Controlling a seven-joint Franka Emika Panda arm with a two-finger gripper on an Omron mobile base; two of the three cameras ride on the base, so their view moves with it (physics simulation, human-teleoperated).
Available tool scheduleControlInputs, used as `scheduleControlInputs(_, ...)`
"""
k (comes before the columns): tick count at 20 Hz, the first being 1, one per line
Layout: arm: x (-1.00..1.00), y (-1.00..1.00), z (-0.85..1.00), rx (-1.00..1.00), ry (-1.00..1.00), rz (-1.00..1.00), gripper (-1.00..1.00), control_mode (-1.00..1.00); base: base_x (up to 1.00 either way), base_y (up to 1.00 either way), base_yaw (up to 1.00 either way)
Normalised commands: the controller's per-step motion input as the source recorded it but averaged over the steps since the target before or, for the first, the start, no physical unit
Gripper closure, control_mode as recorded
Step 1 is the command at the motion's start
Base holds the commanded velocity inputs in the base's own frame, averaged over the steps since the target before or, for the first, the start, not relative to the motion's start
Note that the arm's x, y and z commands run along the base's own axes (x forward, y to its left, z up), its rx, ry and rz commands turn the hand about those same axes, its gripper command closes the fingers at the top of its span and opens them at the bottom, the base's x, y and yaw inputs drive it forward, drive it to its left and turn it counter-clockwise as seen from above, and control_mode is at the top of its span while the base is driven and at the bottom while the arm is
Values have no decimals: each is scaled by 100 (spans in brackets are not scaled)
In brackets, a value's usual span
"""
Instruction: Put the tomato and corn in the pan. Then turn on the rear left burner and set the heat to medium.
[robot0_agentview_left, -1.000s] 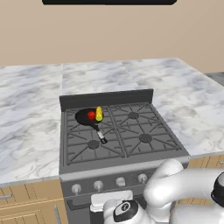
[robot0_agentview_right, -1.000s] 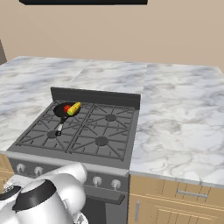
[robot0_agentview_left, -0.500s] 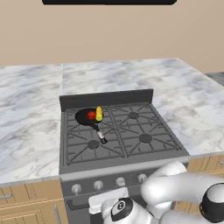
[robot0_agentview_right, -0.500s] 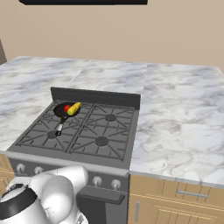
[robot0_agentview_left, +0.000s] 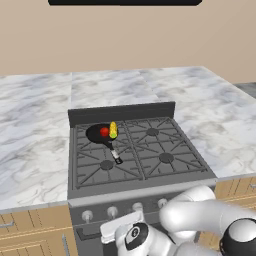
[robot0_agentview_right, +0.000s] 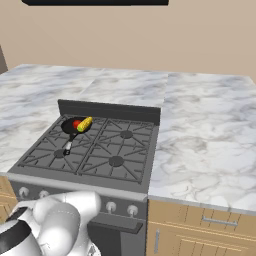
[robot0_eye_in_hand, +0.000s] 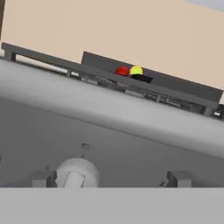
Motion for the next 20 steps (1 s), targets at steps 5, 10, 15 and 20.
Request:
scheduleControlInputs(5,27,-18,-11,23,-3,0,-100,-100,0,0,0)
scheduleControlInputs(10,14,-7,-26,37,-6,0,-100,-100,0,0,0)
scheduleControlInputs(15,10,-6,-59,34,-2,0,-100,-100,0,0,0)
scheduleControlInputs(20,18,-13,-48,15,0,0,-100,-100,0,0,0)
